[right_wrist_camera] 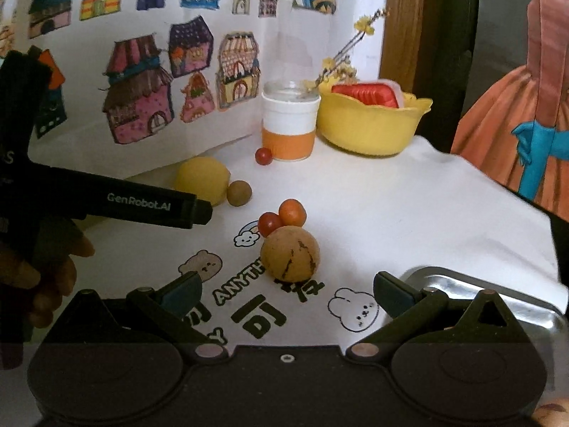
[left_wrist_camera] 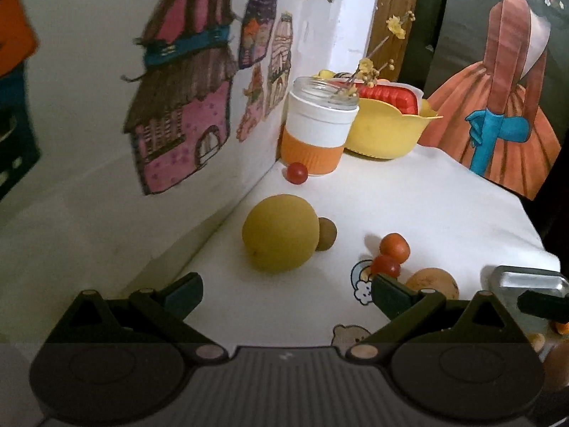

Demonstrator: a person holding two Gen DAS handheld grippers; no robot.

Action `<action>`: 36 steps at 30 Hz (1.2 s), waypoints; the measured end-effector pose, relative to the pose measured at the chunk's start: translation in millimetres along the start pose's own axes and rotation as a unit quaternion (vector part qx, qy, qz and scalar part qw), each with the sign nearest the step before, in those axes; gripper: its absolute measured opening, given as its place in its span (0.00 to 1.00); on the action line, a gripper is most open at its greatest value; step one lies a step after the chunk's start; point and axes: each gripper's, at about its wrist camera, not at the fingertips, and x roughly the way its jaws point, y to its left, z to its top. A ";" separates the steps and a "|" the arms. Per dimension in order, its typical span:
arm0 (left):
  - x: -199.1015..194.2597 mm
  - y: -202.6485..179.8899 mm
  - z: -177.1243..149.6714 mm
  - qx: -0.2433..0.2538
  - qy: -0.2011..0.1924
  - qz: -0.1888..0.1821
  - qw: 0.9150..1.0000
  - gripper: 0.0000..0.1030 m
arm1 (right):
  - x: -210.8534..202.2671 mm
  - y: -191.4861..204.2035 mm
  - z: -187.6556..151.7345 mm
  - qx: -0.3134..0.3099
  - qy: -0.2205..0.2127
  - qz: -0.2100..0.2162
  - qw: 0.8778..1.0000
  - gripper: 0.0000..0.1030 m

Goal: Organize fruits
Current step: 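Move both open tools away from the tray toward the fruits on the table, then position left tool around the yellow grapefruit while right tool approaches the streaked tan fruit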

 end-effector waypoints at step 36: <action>46.6 -15.8 14.0 0.065 -0.006 0.039 0.997 0.69 | 40.9 -12.1 7.6 0.055 0.013 0.017 0.998 0.75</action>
